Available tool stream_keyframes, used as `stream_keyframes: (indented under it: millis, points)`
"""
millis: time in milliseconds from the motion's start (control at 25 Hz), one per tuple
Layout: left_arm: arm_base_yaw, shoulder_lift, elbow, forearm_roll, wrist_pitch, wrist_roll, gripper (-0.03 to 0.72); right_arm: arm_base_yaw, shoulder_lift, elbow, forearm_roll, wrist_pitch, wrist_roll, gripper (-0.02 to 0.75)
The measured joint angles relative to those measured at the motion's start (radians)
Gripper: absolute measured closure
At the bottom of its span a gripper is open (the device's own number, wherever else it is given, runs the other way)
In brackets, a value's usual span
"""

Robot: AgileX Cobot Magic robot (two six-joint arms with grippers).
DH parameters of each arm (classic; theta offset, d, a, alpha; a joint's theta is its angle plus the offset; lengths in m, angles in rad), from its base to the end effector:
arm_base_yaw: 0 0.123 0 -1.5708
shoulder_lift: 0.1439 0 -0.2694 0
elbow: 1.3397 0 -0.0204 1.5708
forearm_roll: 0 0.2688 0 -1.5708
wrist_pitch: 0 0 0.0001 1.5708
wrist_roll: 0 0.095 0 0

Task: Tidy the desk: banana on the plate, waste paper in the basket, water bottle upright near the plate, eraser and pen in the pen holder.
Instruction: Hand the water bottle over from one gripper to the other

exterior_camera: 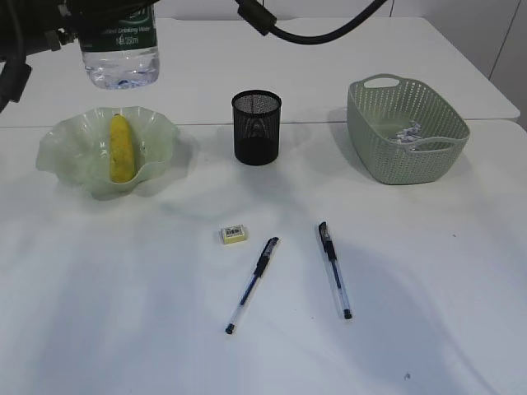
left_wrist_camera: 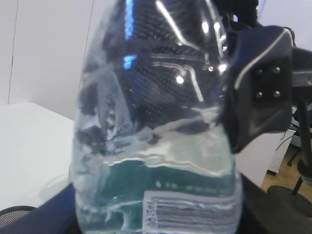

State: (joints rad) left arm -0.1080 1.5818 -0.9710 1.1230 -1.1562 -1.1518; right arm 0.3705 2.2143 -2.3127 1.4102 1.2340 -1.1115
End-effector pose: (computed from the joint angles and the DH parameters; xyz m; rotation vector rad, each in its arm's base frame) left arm 0.3262 -0.1142 0.2858 0.6280 1.3874 -1.0885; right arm 0.4198 0.2580 0.3744 -1.1557 1.4451 1.3331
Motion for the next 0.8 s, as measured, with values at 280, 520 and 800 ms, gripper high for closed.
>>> stream_keyframes:
  millis: [280, 520, 800]
  points:
    - [0.0, 0.0, 0.0, 0.0, -0.002, -0.004, 0.279, 0.0, 0.0, 0.0, 0.0, 0.0, 0.016, 0.369]
    - [0.0, 0.0, 0.0, 0.0, -0.002, -0.006, 0.279, 0.0, 0.0, 0.0, 0.0, 0.0, 0.02, 0.369]
    - [0.0, 0.0, 0.0, 0.0, -0.004, -0.01, 0.287, 0.0, 0.0, 0.0, -0.002, 0.0, 0.051, 0.332]
